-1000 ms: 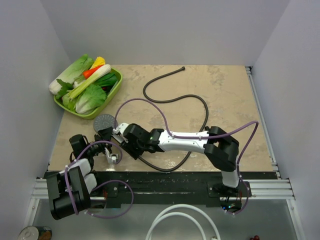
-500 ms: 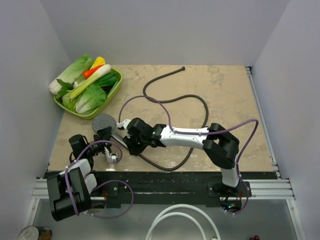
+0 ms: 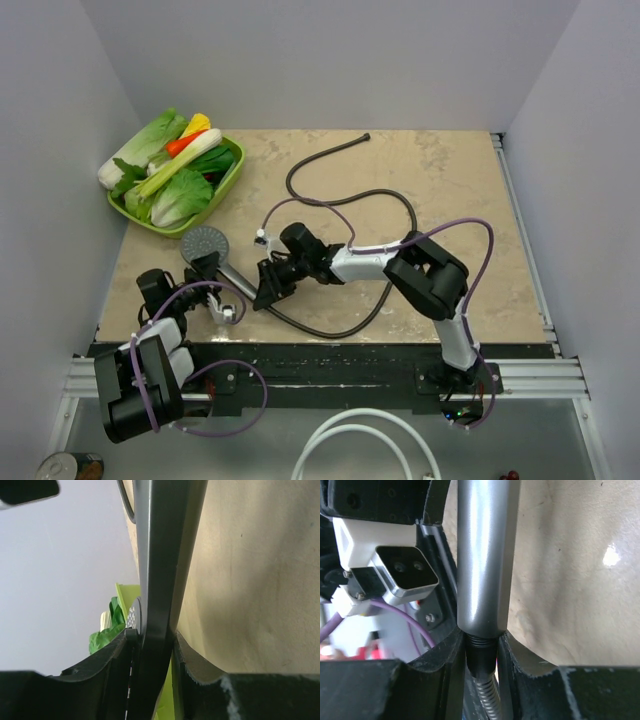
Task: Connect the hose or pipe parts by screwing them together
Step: Install the bathroom fixture on the pipeline.
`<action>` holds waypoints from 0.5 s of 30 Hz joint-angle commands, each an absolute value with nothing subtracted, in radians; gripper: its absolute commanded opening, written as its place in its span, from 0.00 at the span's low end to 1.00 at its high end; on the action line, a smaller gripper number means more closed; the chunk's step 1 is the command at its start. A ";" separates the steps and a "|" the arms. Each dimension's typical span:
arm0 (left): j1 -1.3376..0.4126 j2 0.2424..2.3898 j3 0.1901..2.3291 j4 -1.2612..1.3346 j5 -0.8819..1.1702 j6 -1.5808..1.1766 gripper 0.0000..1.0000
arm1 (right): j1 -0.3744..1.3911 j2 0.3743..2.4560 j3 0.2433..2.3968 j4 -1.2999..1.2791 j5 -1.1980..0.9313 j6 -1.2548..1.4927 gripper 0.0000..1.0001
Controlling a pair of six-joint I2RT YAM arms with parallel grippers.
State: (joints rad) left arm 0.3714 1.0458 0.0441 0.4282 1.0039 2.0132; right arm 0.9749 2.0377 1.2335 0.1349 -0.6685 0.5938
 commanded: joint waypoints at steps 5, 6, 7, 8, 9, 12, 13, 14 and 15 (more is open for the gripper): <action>0.360 1.037 -0.242 0.465 1.161 2.724 0.00 | 0.934 2.183 1.132 0.950 -0.874 1.136 0.13; 0.360 1.037 -0.242 0.466 1.161 2.724 0.00 | 0.930 2.200 1.124 1.012 -0.876 1.185 0.15; 0.360 1.037 -0.242 0.466 1.163 2.724 0.00 | 0.920 2.238 1.117 1.135 -0.876 1.236 0.21; 0.359 1.038 -0.242 0.466 1.161 2.724 0.00 | 0.916 2.256 1.108 1.194 -0.876 1.334 0.23; 0.360 1.037 -0.242 0.466 1.161 2.724 0.00 | 0.910 2.276 1.104 1.271 -0.874 1.391 0.26; 0.360 1.035 -0.242 0.471 1.164 2.723 0.00 | 0.888 2.362 1.103 1.512 -0.865 1.577 0.31; 0.360 1.032 -0.242 0.469 1.163 2.724 0.00 | 0.879 2.371 1.100 1.570 -0.862 1.600 0.32; 0.359 1.028 -0.242 0.468 1.163 2.724 0.00 | 0.876 2.376 1.094 1.578 -0.861 1.615 0.34; 0.360 1.026 -0.242 0.466 1.163 2.723 0.00 | 0.870 2.372 1.089 1.575 -0.864 1.611 0.36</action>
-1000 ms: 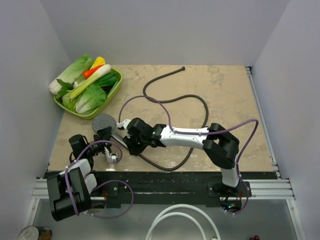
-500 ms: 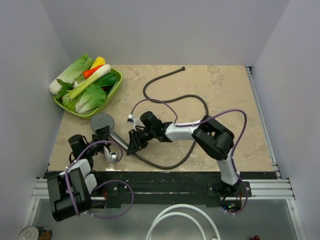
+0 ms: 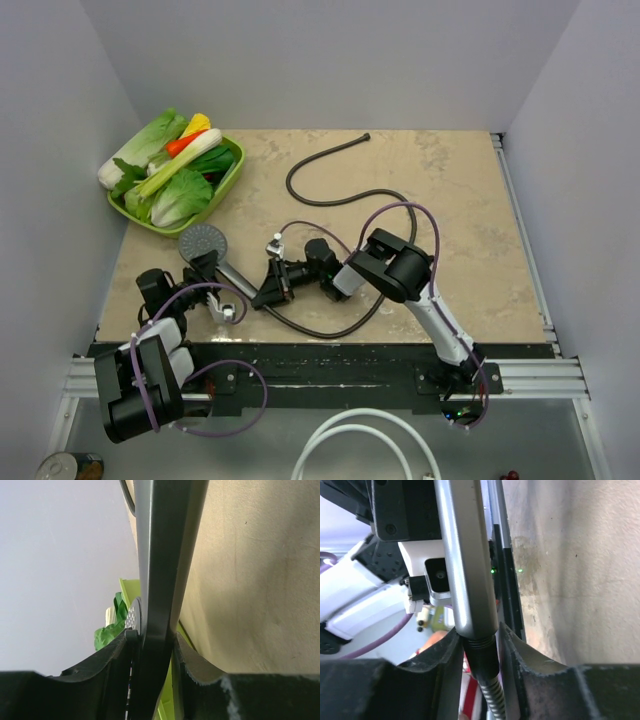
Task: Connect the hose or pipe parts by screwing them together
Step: Install the bathroom fixture on the pipeline.
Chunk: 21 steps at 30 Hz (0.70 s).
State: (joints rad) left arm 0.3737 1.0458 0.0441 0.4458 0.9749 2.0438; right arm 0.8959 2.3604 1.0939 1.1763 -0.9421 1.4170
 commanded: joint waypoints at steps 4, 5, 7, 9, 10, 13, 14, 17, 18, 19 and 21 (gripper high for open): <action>0.360 1.020 -0.241 0.460 1.160 2.723 0.00 | 0.841 2.292 1.062 1.405 -0.888 1.508 0.53; 0.360 1.020 -0.244 0.462 1.161 2.724 0.00 | 0.833 2.237 1.052 1.334 -0.896 1.414 0.60; 0.360 1.014 -0.242 0.460 1.163 2.724 0.00 | 0.818 2.156 1.060 0.993 -0.890 1.257 0.71; 0.360 1.011 -0.241 0.462 1.160 2.723 0.00 | 0.811 2.026 1.103 0.661 -0.842 0.925 0.74; 0.359 1.011 -0.242 0.463 1.163 2.724 0.00 | 0.811 1.994 1.188 0.291 -0.798 0.790 0.76; 0.360 1.012 -0.242 0.465 1.154 2.724 0.00 | 0.830 1.899 1.293 -0.137 -0.571 0.441 0.77; 0.360 1.015 -0.242 0.465 1.155 2.724 0.00 | 0.836 1.876 1.299 -0.187 -0.496 0.367 0.77; 0.359 1.020 -0.242 0.468 1.152 2.723 0.00 | 0.877 1.789 1.321 -0.328 -0.390 0.270 0.77; 0.360 1.022 -0.242 0.466 1.149 2.724 0.00 | 0.911 1.773 1.327 -0.357 -0.330 0.255 0.77; 0.360 1.023 -0.241 0.469 1.150 2.723 0.00 | 0.929 1.760 1.344 -0.406 -0.306 0.241 0.77; 0.360 1.032 -0.242 0.477 1.152 2.723 0.00 | 0.987 1.756 1.361 -0.449 -0.225 0.212 0.77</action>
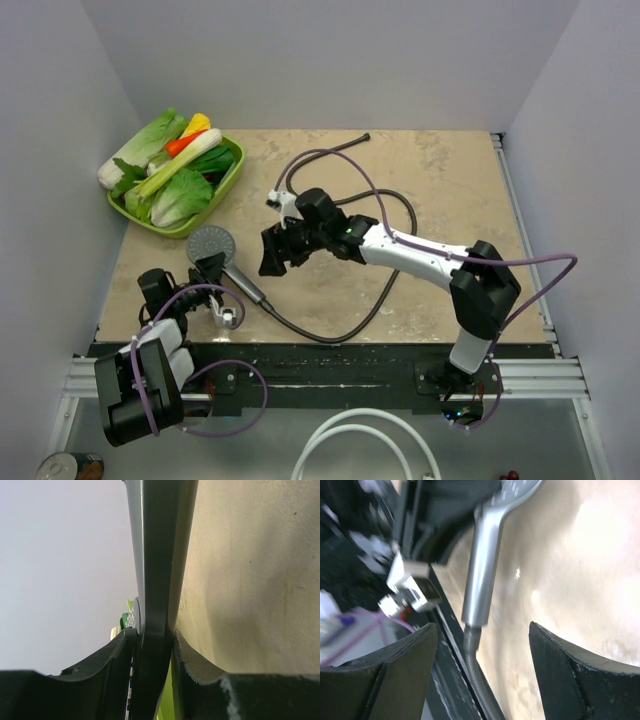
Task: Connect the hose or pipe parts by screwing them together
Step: Install the bathroom fixture on the pipeline.
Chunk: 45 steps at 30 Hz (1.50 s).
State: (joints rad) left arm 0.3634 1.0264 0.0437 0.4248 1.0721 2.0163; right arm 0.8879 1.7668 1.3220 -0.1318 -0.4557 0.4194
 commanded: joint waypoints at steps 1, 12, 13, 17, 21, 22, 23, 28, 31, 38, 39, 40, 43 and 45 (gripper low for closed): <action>0.360 1.035 -0.242 0.480 1.152 2.724 0.00 | 1.006 1.766 1.374 -0.483 -0.204 0.197 0.77; 0.360 1.016 -0.242 0.466 1.149 2.724 0.00 | 1.123 1.859 1.449 -0.496 -0.135 0.184 0.73; 0.360 1.015 -0.242 0.463 1.149 2.724 0.00 | 1.124 1.870 1.457 -0.492 -0.120 0.186 0.72; 0.360 1.006 -0.242 0.454 1.150 2.724 0.00 | 1.131 1.902 1.477 -0.460 -0.109 0.202 0.68; 0.360 1.003 -0.242 0.451 1.151 2.724 0.00 | 1.137 1.924 1.494 -0.422 -0.112 0.222 0.61; 0.360 1.003 -0.242 0.451 1.152 2.723 0.00 | 1.137 1.931 1.497 -0.416 -0.112 0.229 0.59; 0.360 1.003 -0.242 0.451 1.151 2.724 0.00 | 1.138 1.933 1.497 -0.410 -0.113 0.230 0.58; 0.360 1.002 -0.242 0.451 1.152 2.723 0.00 | 1.137 1.954 1.517 -0.393 -0.135 0.245 0.42; 0.360 1.002 -0.242 0.449 1.152 2.724 0.00 | 1.138 1.960 1.523 -0.380 -0.161 0.250 0.29; 0.360 0.996 -0.242 0.446 1.154 2.724 0.00 | 1.112 1.957 1.497 -0.302 -0.316 0.284 0.04; 0.360 0.993 -0.241 0.446 1.155 2.723 0.00 | 1.105 1.956 1.477 -0.261 -0.352 0.304 0.04; 0.360 0.992 -0.242 0.445 1.154 2.724 0.00 | 1.094 1.954 1.464 -0.240 -0.429 0.316 0.03; 0.360 0.993 -0.242 0.443 1.160 2.724 0.00 | 1.030 1.954 1.393 -0.086 -0.569 0.406 0.04; 0.360 0.992 -0.242 0.443 1.161 2.724 0.00 | 1.011 1.965 1.343 0.045 -0.676 0.483 0.04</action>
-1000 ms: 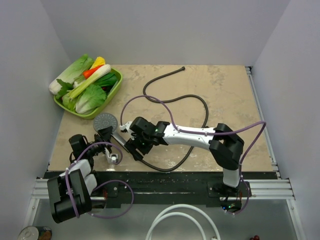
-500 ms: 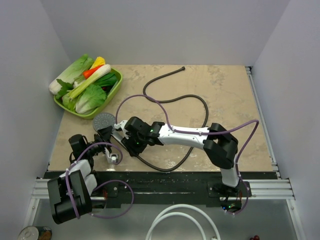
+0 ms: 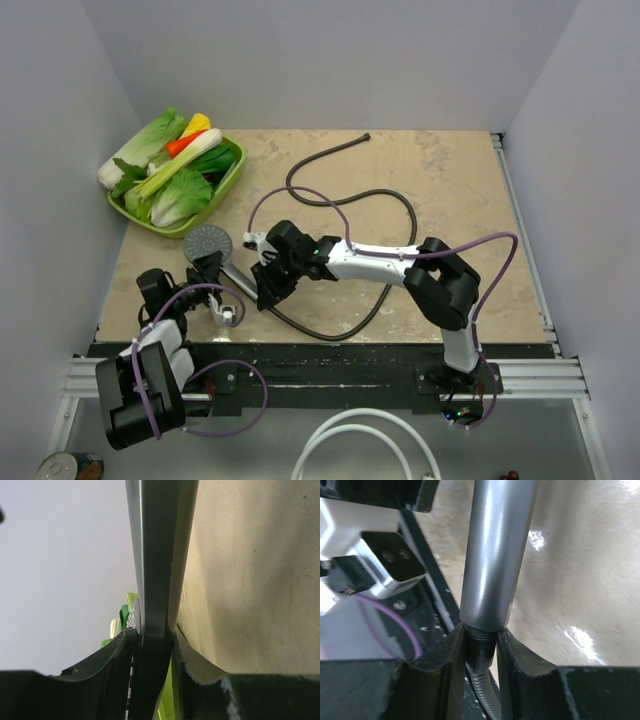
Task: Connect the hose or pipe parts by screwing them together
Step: Install the bathroom fixture on the pipeline.
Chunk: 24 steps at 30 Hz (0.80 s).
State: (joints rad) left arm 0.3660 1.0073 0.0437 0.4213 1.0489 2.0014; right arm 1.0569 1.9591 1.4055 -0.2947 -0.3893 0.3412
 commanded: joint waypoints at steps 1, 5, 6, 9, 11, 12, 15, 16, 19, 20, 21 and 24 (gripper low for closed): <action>0.360 0.989 -0.242 0.442 1.161 2.724 0.00 | 0.996 1.971 1.327 0.090 -0.713 0.512 0.03; 0.360 0.986 -0.242 0.442 1.161 2.724 0.00 | 0.973 2.019 1.273 0.326 -0.825 0.646 0.03; 0.360 0.985 -0.242 0.442 1.163 2.723 0.00 | 0.971 2.028 1.256 0.363 -0.859 0.694 0.03; 0.360 0.982 -0.242 0.439 1.164 2.724 0.00 | 0.956 2.072 1.218 0.559 -0.920 0.829 0.04; 0.360 0.982 -0.242 0.437 1.163 2.724 0.00 | 0.943 2.120 1.178 0.765 -0.943 0.917 0.07; 0.360 0.983 -0.241 0.437 1.164 2.724 0.00 | 0.937 2.140 1.161 0.857 -0.954 1.037 0.08; 0.360 0.980 -0.241 0.437 1.161 2.724 0.00 | 0.910 2.229 1.109 1.255 -0.953 1.313 0.09; 0.360 0.979 -0.241 0.439 1.161 2.724 0.00 | 0.894 2.256 1.100 1.385 -0.942 1.404 0.09; 0.360 0.982 -0.241 0.442 1.161 2.724 0.00 | 0.867 2.400 1.121 1.750 -0.894 1.681 0.10; 0.360 0.985 -0.241 0.440 1.158 2.724 0.00 | 0.867 2.402 1.115 1.755 -0.893 1.671 0.09; 0.360 0.983 -0.242 0.442 1.157 2.724 0.00 | 0.868 2.402 1.117 1.755 -0.894 1.671 0.10; 0.360 0.986 -0.242 0.443 1.151 2.723 0.00 | 0.861 2.382 1.120 1.749 -0.917 1.667 0.16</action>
